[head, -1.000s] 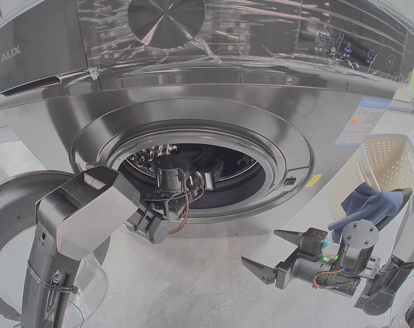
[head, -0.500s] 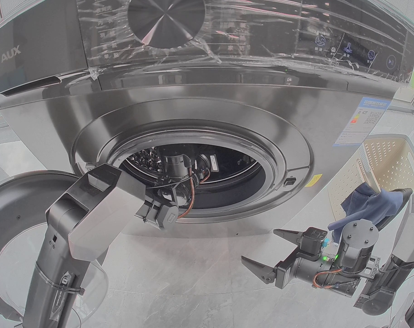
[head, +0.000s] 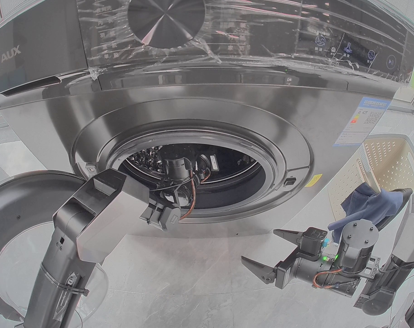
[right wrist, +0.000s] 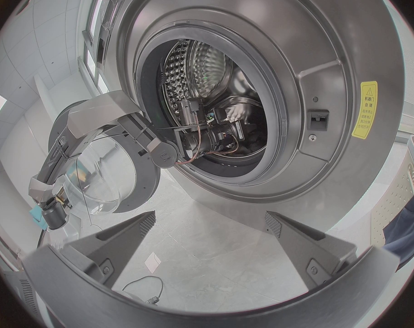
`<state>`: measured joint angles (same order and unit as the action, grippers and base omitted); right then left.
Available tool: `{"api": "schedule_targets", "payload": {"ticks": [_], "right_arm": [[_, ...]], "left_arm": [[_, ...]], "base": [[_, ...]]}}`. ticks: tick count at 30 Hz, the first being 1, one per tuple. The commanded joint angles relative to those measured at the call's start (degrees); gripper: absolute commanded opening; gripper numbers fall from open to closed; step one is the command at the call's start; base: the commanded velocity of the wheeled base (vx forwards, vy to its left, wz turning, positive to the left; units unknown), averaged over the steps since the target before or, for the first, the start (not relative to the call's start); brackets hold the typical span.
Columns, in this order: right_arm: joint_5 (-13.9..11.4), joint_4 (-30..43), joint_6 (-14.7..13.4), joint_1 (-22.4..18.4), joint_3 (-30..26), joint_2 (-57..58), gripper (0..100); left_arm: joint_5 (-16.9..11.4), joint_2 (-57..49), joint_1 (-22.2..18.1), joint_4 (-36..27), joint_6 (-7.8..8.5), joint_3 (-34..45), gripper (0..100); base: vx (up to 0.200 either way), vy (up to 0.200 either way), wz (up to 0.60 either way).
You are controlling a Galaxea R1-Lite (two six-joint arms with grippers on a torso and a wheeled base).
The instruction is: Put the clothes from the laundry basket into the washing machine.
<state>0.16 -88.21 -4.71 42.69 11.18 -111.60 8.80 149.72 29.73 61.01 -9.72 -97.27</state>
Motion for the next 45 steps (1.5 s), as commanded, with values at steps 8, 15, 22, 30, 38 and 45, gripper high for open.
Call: {"api": "schedule_targets", "payload": {"ticks": [8, 15, 22, 30, 38, 45], "right_arm": [[0.0, 0.0, 0.0, 0.0, -0.3, 0.0, 100], [0.2, 0.0, -0.1, 0.2, -2.1, 1.6, 100], [0.2, 0.0, 0.0, 0.2, -7.3, 7.1, 100], [1.2, 2.1, -0.6, -1.9, -11.2, 17.3, 100], [4.3, 9.5, -0.5, -7.8, -11.2, 26.8, 100], [8.7, 30.1, -0.4, -8.9, -11.2, 46.0, 100]], "left_arm": [[0.1, -8.8, 2.2, 1.0, -0.04, 11.5, 100], [-0.7, -21.2, 7.3, 6.2, 1.19, 34.2, 100], [-5.8, -31.4, 11.0, 13.1, 7.87, 56.8, 100], [-5.4, -46.1, 13.9, 15.3, 8.13, 72.5, 100], [-2.6, -57.4, 15.2, 16.0, 8.84, 82.9, 100], [-1.5, -67.9, 14.5, 15.7, 9.10, 90.2, 100]], "base": [[0.000, 0.000, 0.00], [0.000, 0.000, 0.00], [0.000, 0.000, 0.00], [0.000, 0.000, 0.00], [-0.150, 0.000, 0.00], [-0.029, 0.000, 0.00]]}}
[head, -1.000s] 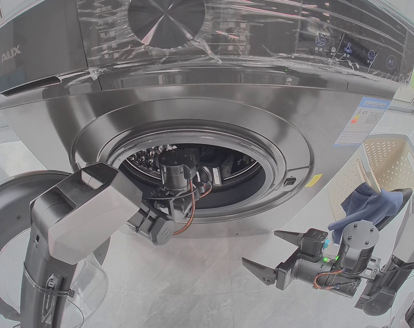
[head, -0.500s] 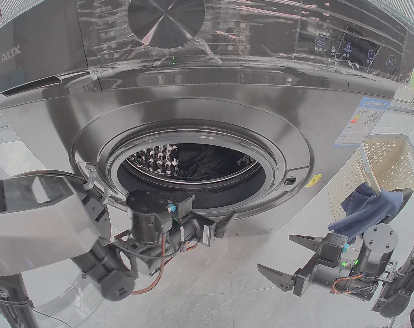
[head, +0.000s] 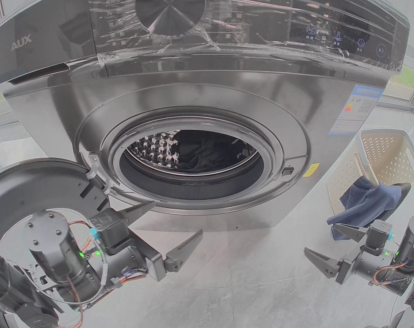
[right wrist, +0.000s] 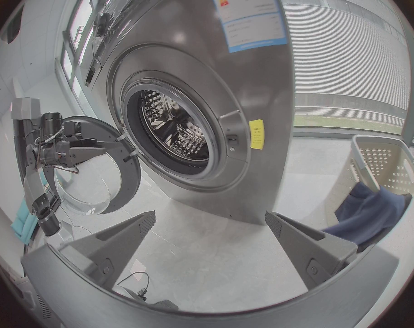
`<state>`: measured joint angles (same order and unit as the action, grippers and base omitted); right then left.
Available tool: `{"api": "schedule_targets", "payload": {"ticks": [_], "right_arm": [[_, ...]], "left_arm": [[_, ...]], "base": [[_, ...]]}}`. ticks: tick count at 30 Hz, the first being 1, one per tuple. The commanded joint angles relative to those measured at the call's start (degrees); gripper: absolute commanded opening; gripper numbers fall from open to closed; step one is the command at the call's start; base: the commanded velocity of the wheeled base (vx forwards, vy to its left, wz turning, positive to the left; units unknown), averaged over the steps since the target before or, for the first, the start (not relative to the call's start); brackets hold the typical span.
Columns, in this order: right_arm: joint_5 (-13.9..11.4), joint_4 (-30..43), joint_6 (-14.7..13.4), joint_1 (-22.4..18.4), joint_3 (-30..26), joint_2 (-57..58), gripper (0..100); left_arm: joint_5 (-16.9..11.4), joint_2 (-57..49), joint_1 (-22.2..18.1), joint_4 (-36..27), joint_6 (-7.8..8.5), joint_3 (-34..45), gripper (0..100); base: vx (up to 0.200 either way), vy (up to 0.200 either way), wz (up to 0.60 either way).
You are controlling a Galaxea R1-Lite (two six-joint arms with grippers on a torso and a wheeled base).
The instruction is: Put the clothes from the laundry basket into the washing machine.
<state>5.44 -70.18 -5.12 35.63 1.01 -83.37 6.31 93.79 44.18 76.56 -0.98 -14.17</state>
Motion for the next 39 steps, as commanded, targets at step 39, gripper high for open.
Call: {"api": "schedule_targets", "payload": {"ticks": [39], "right_arm": [[9.3, 66.2, 0.9, -27.9, -1.0, 77.7, 100]], "left_arm": [[-0.6, -89.9, -28.8, -69.5, -0.78, 14.2, 100]], "base": [[-0.072, -0.021, 0.00]]}}
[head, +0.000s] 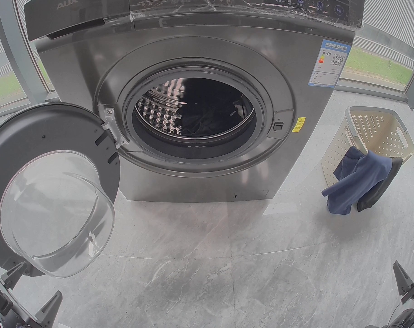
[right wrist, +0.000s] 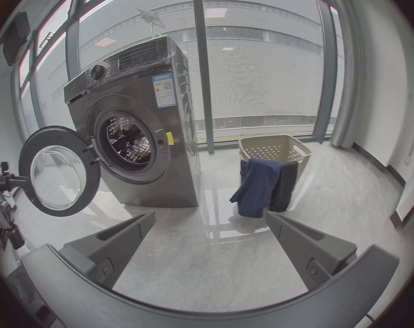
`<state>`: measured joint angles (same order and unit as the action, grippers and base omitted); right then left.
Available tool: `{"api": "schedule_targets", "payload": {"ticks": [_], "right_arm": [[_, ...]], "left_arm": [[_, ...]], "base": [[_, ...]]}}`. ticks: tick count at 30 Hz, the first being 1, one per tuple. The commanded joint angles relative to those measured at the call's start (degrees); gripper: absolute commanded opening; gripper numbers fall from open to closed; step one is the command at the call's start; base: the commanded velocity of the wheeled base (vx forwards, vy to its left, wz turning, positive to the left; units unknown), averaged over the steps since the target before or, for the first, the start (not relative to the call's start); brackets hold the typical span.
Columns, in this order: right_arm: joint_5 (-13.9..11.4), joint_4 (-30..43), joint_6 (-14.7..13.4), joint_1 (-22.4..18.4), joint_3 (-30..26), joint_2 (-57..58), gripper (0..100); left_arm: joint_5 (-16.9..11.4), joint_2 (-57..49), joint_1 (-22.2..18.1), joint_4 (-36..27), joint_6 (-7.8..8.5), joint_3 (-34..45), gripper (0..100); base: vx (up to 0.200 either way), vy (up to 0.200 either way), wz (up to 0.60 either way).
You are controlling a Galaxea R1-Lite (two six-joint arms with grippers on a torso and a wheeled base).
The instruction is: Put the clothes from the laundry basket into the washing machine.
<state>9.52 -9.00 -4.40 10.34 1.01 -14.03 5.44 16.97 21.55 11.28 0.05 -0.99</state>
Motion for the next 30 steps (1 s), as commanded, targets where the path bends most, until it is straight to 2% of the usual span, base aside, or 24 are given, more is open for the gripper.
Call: {"api": "schedule_targets", "payload": {"ticks": [1, 3, 5, 7, 8, 9, 11, 12, 13, 15, 17, 21, 23, 28, 29, 30], "right_arm": [[6.9, 5.0, 0.8, -2.9, -1.0, 8.2, 100], [7.2, 5.0, 1.1, -3.6, -1.0, 8.2, 100], [7.7, 5.0, 0.5, -3.6, -1.0, 8.2, 100], [7.6, 4.9, 0.4, -3.6, -1.0, 8.2, 100], [7.6, 4.9, 0.4, -3.6, -1.0, 8.2, 100], [7.7, 4.9, 0.8, -3.7, -1.0, 8.2, 100], [7.3, 4.9, 0.9, -3.7, -1.0, 8.2, 100], [6.9, 5.0, 0.9, -3.6, -1.0, 8.2, 100], [6.7, 5.0, 1.0, -3.6, -1.0, 8.2, 100], [6.7, 5.1, 2.0, -3.6, -1.0, 8.2, 100], [6.8, 5.1, 3.3, -3.7, -1.0, 8.2, 100], [6.7, 5.0, 3.3, -3.7, -1.0, 8.2, 100], [5.9, 4.9, 3.4, -3.7, -1.0, 8.2, 100], [6.9, 4.8, 2.6, -3.7, -1.0, 8.2, 100], [8.9, 4.9, 2.6, -4.4, -1.0, 8.2, 100], [10.2, 5.2, 3.6, -7.0, -0.9, 8.8, 100]], "left_arm": [[2.1, -13.0, -6.4, -4.6, -3.65, 1.0, 100], [4.3, -12.0, -7.8, -5.0, -4.71, 1.0, 100], [4.2, -11.6, -12.4, -5.9, -3.12, 1.0, 100], [1.9, -11.6, -14.0, -6.4, 0.13, 1.0, 100], [1.5, -11.6, -14.1, -6.7, 0.65, 1.0, 100], [-0.1, -11.6, -15.1, -7.1, 1.45, 1.0, 100], [-1.0, -12.4, -19.9, -8.0, 2.24, 1.0, 100], [-1.9, -14.7, -22.5, -8.1, 1.62, 1.0, 100], [-3.2, -15.9, -23.0, -8.1, 2.50, 1.0, 100], [-3.5, -14.9, -22.1, -8.2, 2.50, 1.0, 100], [-3.4, -15.2, -22.2, -8.3, 1.53, 1.0, 100], [-2.8, -16.4, -21.7, -9.1, -0.58, 1.0, 100], [-2.7, -16.5, -21.5, -12.2, -1.37, 0.9, 100], [-3.1, -16.6, -21.5, -11.3, -0.66, 1.0, 100], [-3.2, -16.6, -21.5, -11.3, -0.31, 1.0, 100], [-3.2, -16.5, -21.5, -11.3, -0.49, 1.0, 100]], "base": [[0.000, -0.200, 0.00], [0.000, -0.100, 0.00], [0.000, 0.000, 0.00], [0.000, 0.000, 0.00], [0.000, 0.000, 0.00], [0.000, 0.000, 0.00], [0.000, 0.000, 0.00], [0.000, 0.000, 0.00], [0.000, 0.000, 0.00], [0.000, 0.000, 0.00], [0.000, 0.000, 0.00], [0.000, -0.200, 0.00], [0.000, -0.200, 0.00], [0.000, 0.000, 0.00], [0.000, 0.000, 0.00], [0.000, 0.000, 0.00]]}}
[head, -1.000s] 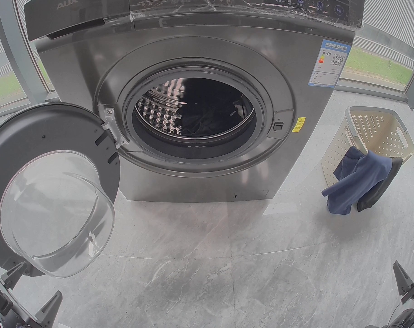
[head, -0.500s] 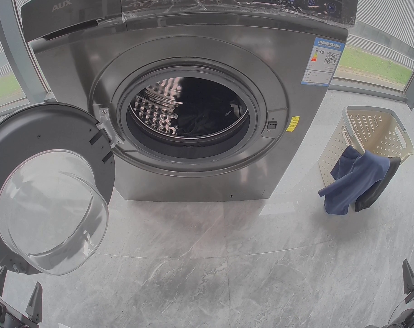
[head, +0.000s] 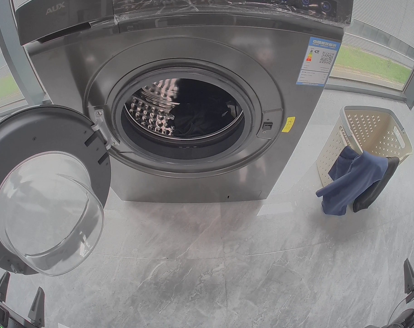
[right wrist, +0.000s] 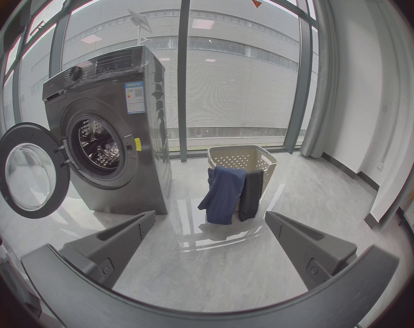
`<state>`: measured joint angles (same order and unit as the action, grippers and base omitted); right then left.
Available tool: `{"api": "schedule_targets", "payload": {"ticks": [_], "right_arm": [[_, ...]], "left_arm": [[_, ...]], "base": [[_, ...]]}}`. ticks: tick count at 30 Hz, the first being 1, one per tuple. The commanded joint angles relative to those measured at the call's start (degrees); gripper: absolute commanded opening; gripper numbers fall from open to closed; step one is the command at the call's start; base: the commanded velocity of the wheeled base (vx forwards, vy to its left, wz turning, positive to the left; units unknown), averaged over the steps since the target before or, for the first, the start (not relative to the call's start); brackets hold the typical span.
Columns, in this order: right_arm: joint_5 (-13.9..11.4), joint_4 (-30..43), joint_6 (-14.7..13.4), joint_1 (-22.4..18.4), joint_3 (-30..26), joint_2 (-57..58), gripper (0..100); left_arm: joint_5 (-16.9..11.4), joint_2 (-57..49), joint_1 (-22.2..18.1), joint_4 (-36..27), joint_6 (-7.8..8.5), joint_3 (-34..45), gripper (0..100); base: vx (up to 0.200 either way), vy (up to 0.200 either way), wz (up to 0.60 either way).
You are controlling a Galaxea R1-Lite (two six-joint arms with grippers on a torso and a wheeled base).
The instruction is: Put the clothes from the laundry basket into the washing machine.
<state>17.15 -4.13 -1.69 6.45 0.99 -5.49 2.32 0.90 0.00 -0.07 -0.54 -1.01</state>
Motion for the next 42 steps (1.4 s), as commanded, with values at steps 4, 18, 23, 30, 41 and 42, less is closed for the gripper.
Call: {"api": "schedule_targets", "payload": {"ticks": [4, 18, 23, 30, 41, 42], "right_arm": [[-1.5, 0.7, 3.8, -6.9, -1.0, 5.0, 100], [-16.4, 5.2, 1.9, -6.3, -0.5, 5.3, 100], [-16.7, 5.2, 2.0, -6.3, -0.5, 5.3, 100], [-16.6, 5.2, 2.0, -6.3, -0.5, 5.3, 100], [-16.7, 5.2, 2.0, -6.3, -0.5, 5.3, 100], [-16.6, 5.2, 2.0, -6.3, -0.5, 5.3, 100]], "left_arm": [[0.2, -0.5, 0.1, 0.1, -0.69, 1.0, 100], [0.1, -0.5, 0.1, 0.2, -0.96, 1.0, 100], [-0.1, -0.5, 0.1, 0.1, 0.10, 1.0, 100], [-0.6, -0.5, 0.1, 0.2, -0.08, 1.0, 100], [-0.6, -0.5, 0.1, 0.2, 0.01, 1.0, 100], [-0.6, -0.5, 0.1, 0.2, 0.01, 1.0, 100]], "base": [[0.000, 0.000, 0.00], [0.000, -0.100, 0.00], [0.000, -0.200, 0.00], [0.000, -0.029, 0.00], [0.000, -0.200, 0.00], [0.000, -0.200, 0.00]]}}
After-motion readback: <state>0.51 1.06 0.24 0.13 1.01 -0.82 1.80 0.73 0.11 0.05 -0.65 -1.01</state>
